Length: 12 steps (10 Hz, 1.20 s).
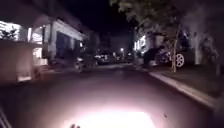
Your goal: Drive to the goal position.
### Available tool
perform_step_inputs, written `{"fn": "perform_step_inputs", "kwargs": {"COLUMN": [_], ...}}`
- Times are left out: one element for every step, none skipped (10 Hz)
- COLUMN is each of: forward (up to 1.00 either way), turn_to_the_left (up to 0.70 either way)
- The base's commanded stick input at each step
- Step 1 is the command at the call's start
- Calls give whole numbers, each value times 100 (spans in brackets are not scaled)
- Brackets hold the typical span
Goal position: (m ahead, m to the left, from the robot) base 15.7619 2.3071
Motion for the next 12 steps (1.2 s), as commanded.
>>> {"fn": "perform_step_inputs", "kwargs": {"forward": [100, 100, 100, 100, 100, 100, 100, 100, 100, 100, 100, 100], "turn_to_the_left": [-27, -27, 0, 0, 0, 0, 0, 0, 0, 0, 0, 0]}}
